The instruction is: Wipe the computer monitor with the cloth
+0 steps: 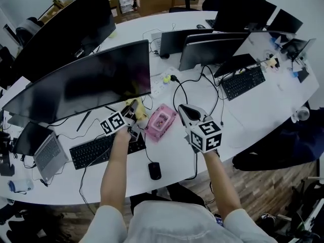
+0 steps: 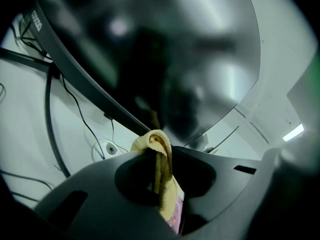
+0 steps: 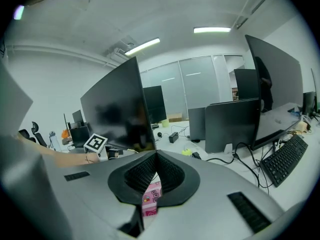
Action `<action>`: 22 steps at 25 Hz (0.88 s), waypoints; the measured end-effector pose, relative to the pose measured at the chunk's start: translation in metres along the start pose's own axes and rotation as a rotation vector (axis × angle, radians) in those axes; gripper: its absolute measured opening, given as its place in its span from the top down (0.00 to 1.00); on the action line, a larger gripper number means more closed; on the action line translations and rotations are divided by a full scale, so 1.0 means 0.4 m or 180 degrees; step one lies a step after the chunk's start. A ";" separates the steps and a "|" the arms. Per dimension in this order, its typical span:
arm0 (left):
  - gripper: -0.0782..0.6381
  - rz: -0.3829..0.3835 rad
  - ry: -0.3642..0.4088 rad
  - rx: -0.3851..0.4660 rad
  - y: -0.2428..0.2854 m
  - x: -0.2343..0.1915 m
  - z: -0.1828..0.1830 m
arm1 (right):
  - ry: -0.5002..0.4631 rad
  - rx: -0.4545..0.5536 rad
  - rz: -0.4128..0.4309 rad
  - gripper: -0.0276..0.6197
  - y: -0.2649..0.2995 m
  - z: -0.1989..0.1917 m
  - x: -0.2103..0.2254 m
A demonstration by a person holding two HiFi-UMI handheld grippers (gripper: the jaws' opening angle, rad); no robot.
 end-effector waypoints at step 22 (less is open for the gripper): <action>0.79 -0.0264 -0.0884 0.0727 0.189 0.143 -0.104 | -0.0020 0.0030 0.0039 0.91 -0.078 0.003 0.184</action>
Point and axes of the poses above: the fingertips, and each gripper's own axes: y forward along the fingers, x to its right, z out of its top, the point moved 5 cm from there along -y, backward along the fingers, and after that the axes turned 3 degrees about -x, right-handed, at the moved point
